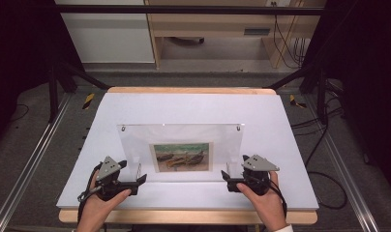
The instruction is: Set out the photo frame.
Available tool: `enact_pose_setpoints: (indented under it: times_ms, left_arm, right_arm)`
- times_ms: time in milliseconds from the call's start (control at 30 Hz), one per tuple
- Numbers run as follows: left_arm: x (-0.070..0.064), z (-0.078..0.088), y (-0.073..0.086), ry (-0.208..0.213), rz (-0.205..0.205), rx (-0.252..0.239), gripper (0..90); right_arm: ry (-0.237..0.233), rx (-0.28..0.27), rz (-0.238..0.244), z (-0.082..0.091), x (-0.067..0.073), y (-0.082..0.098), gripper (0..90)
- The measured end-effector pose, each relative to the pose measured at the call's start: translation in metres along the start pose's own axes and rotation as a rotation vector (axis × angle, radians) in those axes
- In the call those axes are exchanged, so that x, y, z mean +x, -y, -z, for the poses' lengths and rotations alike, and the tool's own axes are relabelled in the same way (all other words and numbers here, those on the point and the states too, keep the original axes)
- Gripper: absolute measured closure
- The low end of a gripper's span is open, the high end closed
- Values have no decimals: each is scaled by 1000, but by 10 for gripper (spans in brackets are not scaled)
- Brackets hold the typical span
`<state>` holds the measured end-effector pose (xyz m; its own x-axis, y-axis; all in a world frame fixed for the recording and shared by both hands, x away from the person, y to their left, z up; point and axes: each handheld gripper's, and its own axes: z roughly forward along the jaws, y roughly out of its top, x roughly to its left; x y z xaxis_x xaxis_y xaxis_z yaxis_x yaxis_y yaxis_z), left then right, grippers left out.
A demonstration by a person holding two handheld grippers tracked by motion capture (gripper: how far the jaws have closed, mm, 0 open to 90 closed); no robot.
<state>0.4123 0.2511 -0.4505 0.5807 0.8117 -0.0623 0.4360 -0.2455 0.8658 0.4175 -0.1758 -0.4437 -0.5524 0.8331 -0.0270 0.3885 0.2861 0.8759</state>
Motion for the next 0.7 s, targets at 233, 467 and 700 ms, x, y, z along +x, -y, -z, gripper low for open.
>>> enact_pose_setpoints:
  times_ms: [233, 467, 700]
  left_arm:
    - [0, 6, 1, 2, 3, -12, 71]
    - [-1, 10, 1, 6, 1, -18, 71]
    - [-1, 14, 1, -1, 12, -26, 73]
  right_arm:
    - [11, -12, -7, 2, -1, -1, 82]
    - [27, -14, -30, 4, -4, -2, 92]
    - [41, -19, -41, 8, -6, -2, 102]
